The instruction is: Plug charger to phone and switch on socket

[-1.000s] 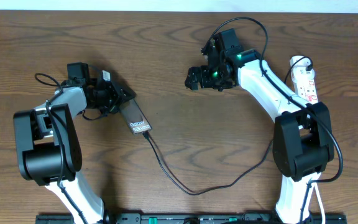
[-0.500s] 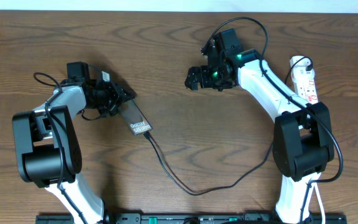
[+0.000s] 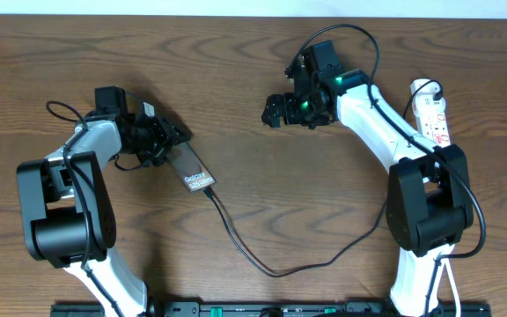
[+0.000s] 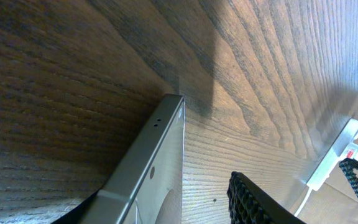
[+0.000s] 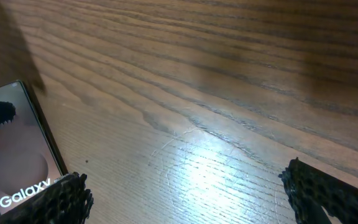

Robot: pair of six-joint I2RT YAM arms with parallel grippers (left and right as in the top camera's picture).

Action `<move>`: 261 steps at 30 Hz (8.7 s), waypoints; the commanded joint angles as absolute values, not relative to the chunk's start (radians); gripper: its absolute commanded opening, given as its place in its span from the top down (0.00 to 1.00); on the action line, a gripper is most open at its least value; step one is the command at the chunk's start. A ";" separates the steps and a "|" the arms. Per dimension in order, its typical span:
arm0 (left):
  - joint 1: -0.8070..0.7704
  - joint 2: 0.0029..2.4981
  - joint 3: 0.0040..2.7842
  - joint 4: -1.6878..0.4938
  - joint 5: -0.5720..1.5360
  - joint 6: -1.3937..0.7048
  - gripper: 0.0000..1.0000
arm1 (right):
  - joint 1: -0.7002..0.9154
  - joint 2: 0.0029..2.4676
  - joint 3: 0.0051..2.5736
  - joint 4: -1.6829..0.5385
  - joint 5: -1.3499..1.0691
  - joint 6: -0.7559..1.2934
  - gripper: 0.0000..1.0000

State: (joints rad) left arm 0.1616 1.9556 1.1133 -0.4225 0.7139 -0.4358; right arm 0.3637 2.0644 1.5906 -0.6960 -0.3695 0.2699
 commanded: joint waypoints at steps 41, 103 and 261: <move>0.166 2.016 1.068 -0.595 0.477 -0.400 0.48 | 0.368 2.036 1.609 -0.699 -0.369 0.276 0.01; 0.167 1.863 1.084 -0.707 0.233 -0.356 0.08 | 0.368 2.036 1.609 -0.700 -0.368 0.273 0.01; -0.041 1.259 1.084 -0.695 0.223 -0.083 0.07 | -0.382 2.075 2.349 -1.425 -0.223 -0.154 0.01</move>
State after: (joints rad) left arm -0.0395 1.2556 1.0760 -0.6952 0.2329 -0.0998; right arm -0.4202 2.2013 2.3180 -1.4097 -0.2207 -0.1646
